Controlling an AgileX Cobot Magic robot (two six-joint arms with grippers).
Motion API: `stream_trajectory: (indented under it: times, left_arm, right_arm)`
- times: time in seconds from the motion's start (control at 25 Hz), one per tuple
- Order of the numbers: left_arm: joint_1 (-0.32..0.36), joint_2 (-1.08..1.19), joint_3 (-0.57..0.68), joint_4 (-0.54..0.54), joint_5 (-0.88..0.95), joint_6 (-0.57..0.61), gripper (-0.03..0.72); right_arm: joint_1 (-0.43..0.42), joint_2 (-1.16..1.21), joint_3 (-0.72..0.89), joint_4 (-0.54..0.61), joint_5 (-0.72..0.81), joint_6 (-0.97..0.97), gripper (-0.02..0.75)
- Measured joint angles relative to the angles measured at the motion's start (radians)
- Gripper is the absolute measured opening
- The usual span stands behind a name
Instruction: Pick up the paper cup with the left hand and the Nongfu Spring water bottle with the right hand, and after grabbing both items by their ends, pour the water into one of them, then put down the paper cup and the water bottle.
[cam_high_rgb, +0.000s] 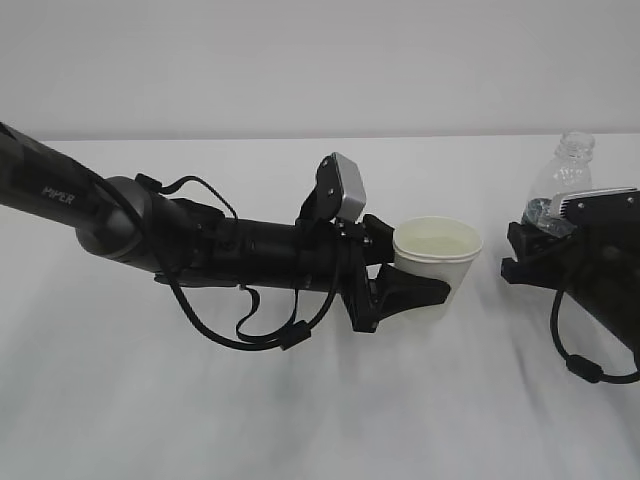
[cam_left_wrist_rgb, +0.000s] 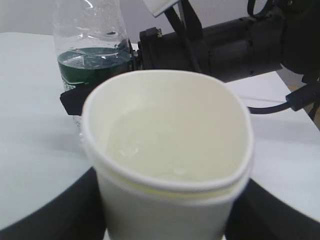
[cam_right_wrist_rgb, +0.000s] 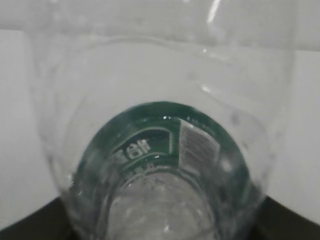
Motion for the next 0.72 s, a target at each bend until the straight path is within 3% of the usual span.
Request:
stream_trajectory:
  times: [0.72]
  left_arm:
    - [0.000,0.000,0.000,0.000,0.000,0.000,0.447]
  right_arm:
    - [0.000,0.000,0.000,0.004,-0.002,0.000,0.408]
